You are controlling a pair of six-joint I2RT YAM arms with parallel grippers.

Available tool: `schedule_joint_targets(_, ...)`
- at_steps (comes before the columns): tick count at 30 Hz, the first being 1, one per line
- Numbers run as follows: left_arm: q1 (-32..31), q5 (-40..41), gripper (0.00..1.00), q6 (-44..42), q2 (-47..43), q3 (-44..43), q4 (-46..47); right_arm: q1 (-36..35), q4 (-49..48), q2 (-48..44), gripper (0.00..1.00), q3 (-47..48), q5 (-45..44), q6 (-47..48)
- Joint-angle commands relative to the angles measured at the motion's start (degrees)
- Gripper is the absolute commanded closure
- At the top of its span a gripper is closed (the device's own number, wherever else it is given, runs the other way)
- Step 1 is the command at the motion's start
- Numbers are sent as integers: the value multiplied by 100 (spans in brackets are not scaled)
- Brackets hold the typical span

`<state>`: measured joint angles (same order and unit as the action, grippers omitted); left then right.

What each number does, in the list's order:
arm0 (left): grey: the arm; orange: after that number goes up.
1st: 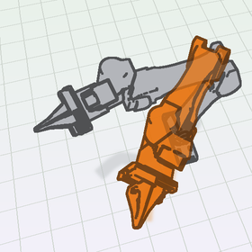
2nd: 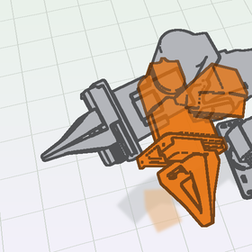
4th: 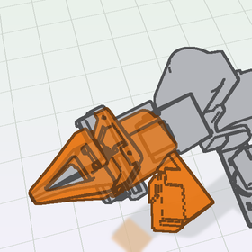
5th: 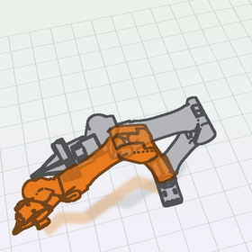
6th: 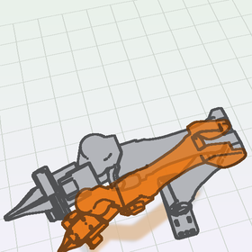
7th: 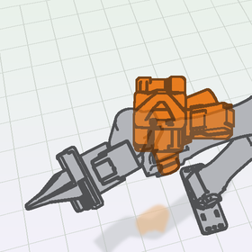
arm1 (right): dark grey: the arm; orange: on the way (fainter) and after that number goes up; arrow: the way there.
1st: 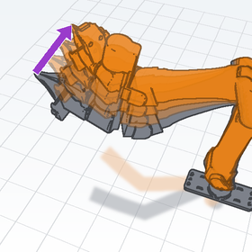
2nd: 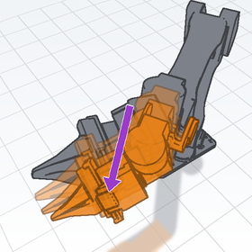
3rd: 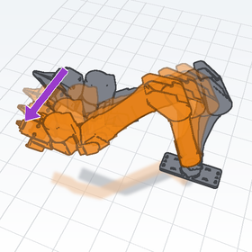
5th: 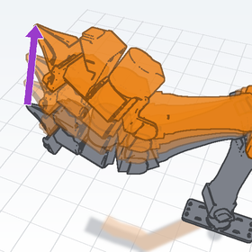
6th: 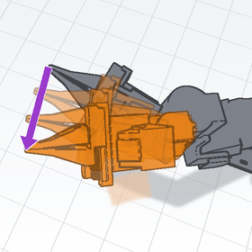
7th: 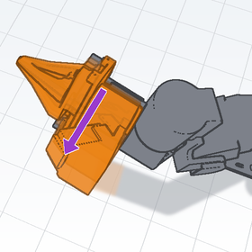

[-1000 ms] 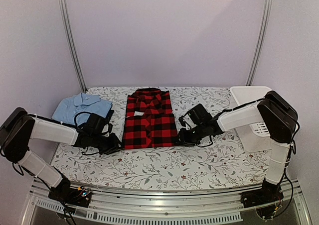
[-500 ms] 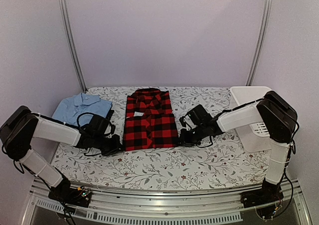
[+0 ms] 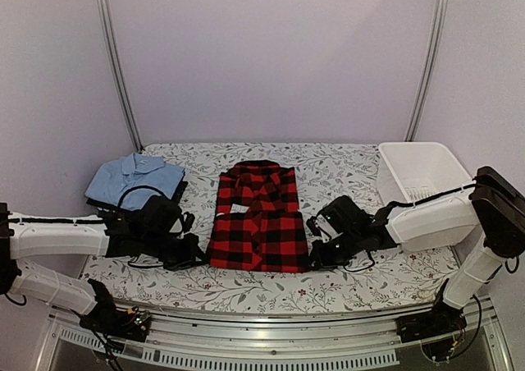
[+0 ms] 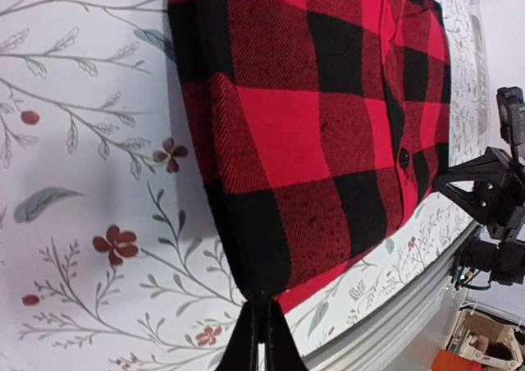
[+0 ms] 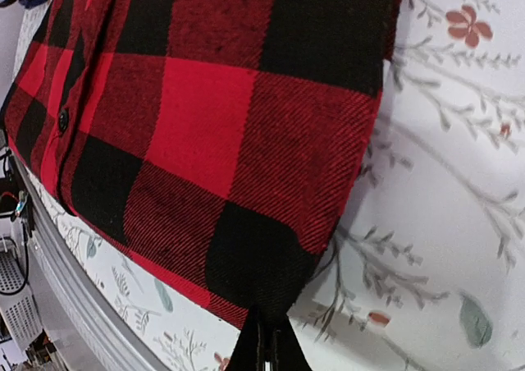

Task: Fold and stack the long sleeve shirts
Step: Pick up the 2/3-rectangle-folded shirt from the center of the board, then fold the 2/3-rectangle-folded shirt at the center of the board.

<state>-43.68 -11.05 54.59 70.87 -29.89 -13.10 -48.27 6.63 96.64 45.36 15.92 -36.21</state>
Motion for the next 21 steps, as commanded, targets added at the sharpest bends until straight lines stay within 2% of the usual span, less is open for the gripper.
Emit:
schedule_joint_targets(1, -544, 443, 100, 730, -850, 140, -1295, -449, 655, -877, 100, -356, -424, -493)
schedule_joint_targets(6, -971, 569, 100, 1114, -1529, -77, -1890, -640, 1290, -1744, 100, -137, -707, -885)
schedule_joint_targets(10, -723, 856, 100, 501, -1511, -814, -2223, -431, 1571, -2029, 100, 668, -926, -693)
schedule_joint_targets(15, 1242, -349, 100, -1071, -420, -1786, -1302, 383, 1359, -813, 100, 2063, -774, 51)
schedule_joint_targets(18, 2007, -537, 100, -1848, 1019, -2782, -821, 1063, 994, 495, 100, 3184, -458, 359)
schedule_joint_targets(21, 2520, -880, 100, -2105, 2671, -3740, -248, 1571, 838, 1960, 100, 4436, -261, 411)
